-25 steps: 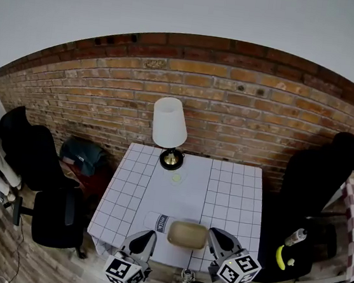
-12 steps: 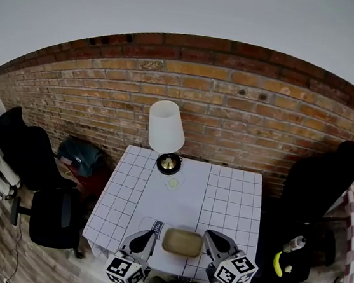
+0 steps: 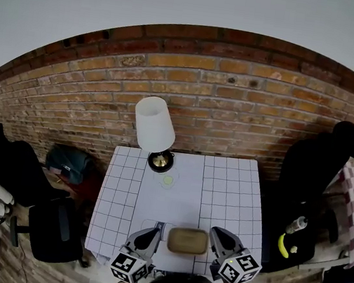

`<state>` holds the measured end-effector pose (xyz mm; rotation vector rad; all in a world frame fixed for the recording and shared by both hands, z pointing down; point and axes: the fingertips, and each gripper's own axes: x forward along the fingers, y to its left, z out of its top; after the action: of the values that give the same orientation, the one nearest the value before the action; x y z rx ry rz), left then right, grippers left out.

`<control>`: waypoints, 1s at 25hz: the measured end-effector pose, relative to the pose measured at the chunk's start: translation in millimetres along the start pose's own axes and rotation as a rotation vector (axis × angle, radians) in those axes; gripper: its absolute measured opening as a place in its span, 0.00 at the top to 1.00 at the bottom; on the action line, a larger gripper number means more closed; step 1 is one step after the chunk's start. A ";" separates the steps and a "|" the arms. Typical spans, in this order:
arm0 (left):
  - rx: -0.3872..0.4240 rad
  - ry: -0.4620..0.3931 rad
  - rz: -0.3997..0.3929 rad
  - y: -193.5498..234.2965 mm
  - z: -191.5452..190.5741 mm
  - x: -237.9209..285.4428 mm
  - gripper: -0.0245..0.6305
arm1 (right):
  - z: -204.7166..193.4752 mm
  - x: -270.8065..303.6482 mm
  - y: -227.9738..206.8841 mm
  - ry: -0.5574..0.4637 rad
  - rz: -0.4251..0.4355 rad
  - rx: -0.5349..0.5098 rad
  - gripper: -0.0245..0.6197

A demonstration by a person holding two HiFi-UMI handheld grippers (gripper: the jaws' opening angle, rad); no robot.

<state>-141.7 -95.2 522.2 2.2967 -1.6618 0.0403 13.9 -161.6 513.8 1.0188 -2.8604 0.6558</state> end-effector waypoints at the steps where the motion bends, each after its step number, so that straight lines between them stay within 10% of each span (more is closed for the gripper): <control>1: 0.003 0.010 -0.018 1.9 -1.9 1.7 0.95 | -1.2 -1.1 -1.1 -0.005 -0.023 0.005 0.96; 25: -0.009 0.185 -0.246 17.4 -67.4 29.0 0.95 | -71.7 -7.8 -20.9 0.006 -0.284 0.074 0.95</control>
<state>-138.0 -109.3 596.3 2.3919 -1.2809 0.1851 25.2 -142.8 585.6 1.3951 -2.6274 0.7396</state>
